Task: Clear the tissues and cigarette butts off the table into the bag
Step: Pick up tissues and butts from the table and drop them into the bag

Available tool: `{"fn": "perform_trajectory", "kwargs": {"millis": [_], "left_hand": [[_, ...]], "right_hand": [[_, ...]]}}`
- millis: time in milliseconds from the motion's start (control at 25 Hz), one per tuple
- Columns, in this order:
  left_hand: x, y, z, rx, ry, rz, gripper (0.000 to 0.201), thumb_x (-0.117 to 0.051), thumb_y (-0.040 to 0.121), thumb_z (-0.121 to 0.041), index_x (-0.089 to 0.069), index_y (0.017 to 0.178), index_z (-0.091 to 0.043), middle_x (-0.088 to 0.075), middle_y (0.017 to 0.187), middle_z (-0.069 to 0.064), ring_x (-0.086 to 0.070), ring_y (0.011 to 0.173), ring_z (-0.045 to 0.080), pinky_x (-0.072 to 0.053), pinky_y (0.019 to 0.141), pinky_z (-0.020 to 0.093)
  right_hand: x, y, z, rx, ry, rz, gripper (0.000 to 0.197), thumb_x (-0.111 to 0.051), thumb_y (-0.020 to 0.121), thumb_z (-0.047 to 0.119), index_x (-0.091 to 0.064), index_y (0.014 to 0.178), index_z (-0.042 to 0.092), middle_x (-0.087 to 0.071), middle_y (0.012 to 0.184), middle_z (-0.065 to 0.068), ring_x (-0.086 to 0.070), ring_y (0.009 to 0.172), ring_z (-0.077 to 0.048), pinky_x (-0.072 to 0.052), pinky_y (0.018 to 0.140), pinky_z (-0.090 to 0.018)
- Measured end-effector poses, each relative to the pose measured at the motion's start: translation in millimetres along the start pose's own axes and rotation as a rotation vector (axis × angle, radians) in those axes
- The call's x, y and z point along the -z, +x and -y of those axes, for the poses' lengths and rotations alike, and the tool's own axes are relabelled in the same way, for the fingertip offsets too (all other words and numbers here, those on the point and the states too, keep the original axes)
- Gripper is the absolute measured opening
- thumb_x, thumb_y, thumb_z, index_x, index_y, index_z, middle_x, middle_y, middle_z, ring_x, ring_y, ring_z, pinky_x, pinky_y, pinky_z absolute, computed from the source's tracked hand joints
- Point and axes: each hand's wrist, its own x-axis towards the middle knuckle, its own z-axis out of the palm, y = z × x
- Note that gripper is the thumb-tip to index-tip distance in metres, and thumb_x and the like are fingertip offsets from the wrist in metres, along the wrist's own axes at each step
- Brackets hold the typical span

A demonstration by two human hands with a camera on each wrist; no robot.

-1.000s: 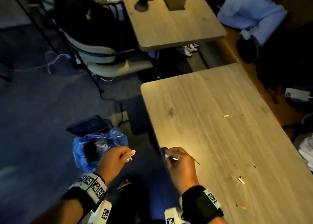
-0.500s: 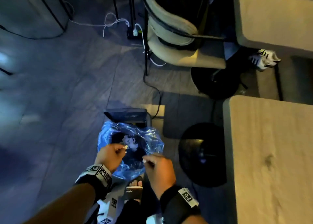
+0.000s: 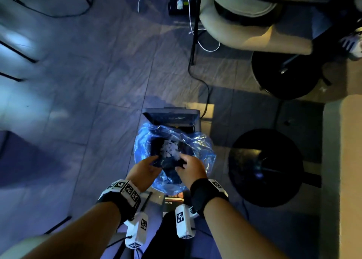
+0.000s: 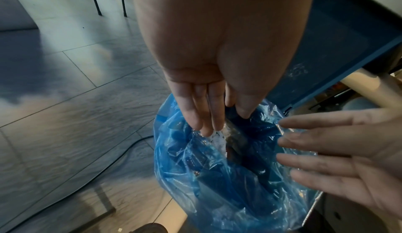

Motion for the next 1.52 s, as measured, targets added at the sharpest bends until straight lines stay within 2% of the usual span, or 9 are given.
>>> {"fn": "perform_trajectory", "kwargs": {"millis": [200, 440, 680, 800, 880, 1000, 1160, 1320, 1520], "left_hand": [[3, -35, -21, -0.079, 0.068, -0.041, 0.014, -0.066, 0.089, -0.025, -0.075, 0.097, -0.019, -0.072, 0.085, 0.001, -0.069, 0.089, 0.026, -0.044, 0.074, 0.025], [6, -98, -84, -0.313, 0.047, -0.046, 0.020, -0.069, 0.088, -0.029, -0.076, 0.104, -0.019, -0.076, 0.102, -0.003, -0.070, 0.094, 0.013, -0.053, 0.091, 0.033], [-22, -175, -152, -0.514, 0.091, 0.046, 0.014, -0.071, 0.088, -0.020, -0.075, 0.101, -0.016, -0.077, 0.099, 0.002, -0.071, 0.092, 0.014, -0.055, 0.094, 0.039], [-44, -219, -189, -0.623, 0.134, 0.129, 0.010, -0.069, 0.081, -0.030, -0.072, 0.089, -0.025, -0.075, 0.085, 0.003, -0.068, 0.079, 0.015, -0.056, 0.089, 0.043], [-68, -248, -216, -0.701, 0.205, 0.166, 0.003, -0.071, 0.084, -0.027, -0.070, 0.086, -0.029, -0.075, 0.085, 0.000, -0.068, 0.078, 0.013, -0.056, 0.085, 0.039], [-106, -290, -255, -0.782, 0.325, 0.250, 0.006, -0.070, 0.089, -0.021, -0.073, 0.093, -0.024, -0.071, 0.079, -0.009, -0.064, 0.074, 0.008, -0.053, 0.079, 0.031], [-181, -358, -296, -0.857, 0.466, 0.345, 0.015, -0.071, 0.088, -0.026, -0.075, 0.101, -0.021, -0.071, 0.085, -0.013, -0.069, 0.084, 0.011, -0.056, 0.087, 0.034], [-256, -423, -305, -0.982, 0.702, 0.394, 0.020, -0.069, 0.085, -0.041, -0.071, 0.101, -0.031, -0.073, 0.085, -0.010, -0.069, 0.079, 0.014, -0.057, 0.082, 0.037], [-350, -503, -285, -1.323, 1.014, 0.314, 0.031, -0.064, 0.083, -0.051, -0.066, 0.109, -0.035, -0.070, 0.099, -0.007, -0.064, 0.100, 0.022, -0.049, 0.090, 0.041]], "right_hand": [[29, -58, 2, 0.015, -0.044, 0.009, 0.046, -0.062, 0.088, 0.025, -0.057, 0.133, 0.022, -0.062, 0.133, 0.000, -0.059, 0.121, -0.017, -0.046, 0.104, -0.031], [75, -156, 8, 0.117, 0.025, -0.050, 0.029, -0.066, 0.088, 0.020, -0.068, 0.117, 0.017, -0.063, 0.078, 0.008, -0.063, 0.085, -0.011, -0.045, 0.082, -0.020], [122, -272, -17, 0.199, 0.061, -0.177, 0.029, -0.073, 0.082, 0.025, -0.072, 0.110, 0.019, -0.074, 0.093, 0.002, -0.068, 0.088, -0.010, -0.051, 0.085, -0.023], [144, -340, -49, 0.197, 0.112, -0.272, 0.029, -0.074, 0.082, 0.025, -0.072, 0.110, 0.018, -0.073, 0.095, 0.005, -0.065, 0.076, -0.005, -0.051, 0.071, -0.017], [158, -384, -83, 0.150, 0.166, -0.339, 0.031, -0.074, 0.083, 0.025, -0.070, 0.113, 0.017, -0.070, 0.095, 0.004, -0.063, 0.073, -0.006, -0.051, 0.066, -0.018], [167, -439, -140, 0.060, 0.243, -0.404, 0.032, -0.076, 0.082, 0.027, -0.071, 0.112, 0.020, -0.066, 0.090, 0.010, -0.063, 0.084, -0.008, -0.046, 0.075, -0.021], [157, -511, -217, -0.083, 0.378, -0.575, 0.035, -0.077, 0.080, 0.027, -0.071, 0.113, 0.019, -0.073, 0.095, 0.005, -0.067, 0.089, -0.010, -0.052, 0.086, -0.031], [131, -584, -276, -0.240, 0.293, -0.710, 0.032, -0.065, 0.089, 0.033, -0.067, 0.119, 0.023, -0.069, 0.109, -0.002, -0.064, 0.101, -0.020, -0.051, 0.090, -0.035], [63, -662, -357, -0.484, 0.180, -0.997, 0.034, -0.059, 0.089, 0.042, -0.063, 0.120, 0.030, -0.056, 0.110, 0.001, -0.049, 0.111, -0.024, -0.044, 0.088, -0.036]]}}
